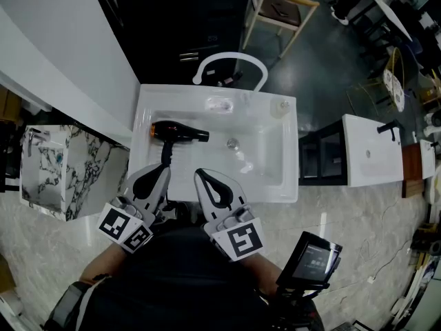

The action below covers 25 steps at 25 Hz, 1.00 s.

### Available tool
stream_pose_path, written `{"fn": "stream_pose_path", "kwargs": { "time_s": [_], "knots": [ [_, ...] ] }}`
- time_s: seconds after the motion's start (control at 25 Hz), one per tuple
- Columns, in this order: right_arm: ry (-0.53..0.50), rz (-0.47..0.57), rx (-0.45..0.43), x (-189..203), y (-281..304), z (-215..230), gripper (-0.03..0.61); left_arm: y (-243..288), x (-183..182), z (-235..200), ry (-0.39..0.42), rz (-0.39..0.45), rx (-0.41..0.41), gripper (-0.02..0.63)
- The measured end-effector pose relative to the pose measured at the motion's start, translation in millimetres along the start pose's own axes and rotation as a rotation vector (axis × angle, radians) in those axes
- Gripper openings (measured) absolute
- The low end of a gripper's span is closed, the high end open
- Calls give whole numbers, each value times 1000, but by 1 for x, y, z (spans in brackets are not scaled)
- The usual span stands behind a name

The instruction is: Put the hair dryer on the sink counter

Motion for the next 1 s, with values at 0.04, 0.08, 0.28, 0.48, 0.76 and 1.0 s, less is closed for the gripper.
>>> {"fn": "stream_pose_path", "kwargs": {
  "time_s": [0.04, 0.08, 0.28, 0.48, 0.76, 1.0],
  "knots": [
    [-1, 0, -1, 0, 0, 0, 6, 0, 0, 1, 1, -2, 1, 3],
    [-3, 0, -1, 1, -1, -1, 6, -1, 1, 1, 2, -3, 2, 3],
    [5, -5, 2, 3, -1, -3, 6, -2, 3, 0, -3, -9, 2, 2],
    [1, 11, 13, 5, -2, -2, 6, -4, 5, 1, -3, -12, 1, 3],
    [3, -51, 3, 10, 0, -1, 6, -1, 6, -4, -12, -16, 2, 3],
    [16, -47, -33, 7, 8, 5, 6, 1, 5, -5, -19, -11, -31, 3]
  ]
}}
Point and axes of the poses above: the fingertips, and each gripper's own axes: y forward along the fingers, z to its right, x out of its underside, the point moved 10 cm from there along -y, backward along the fingers, and after that the axes turned 5 degrees about -z, right-handed, at the moved point
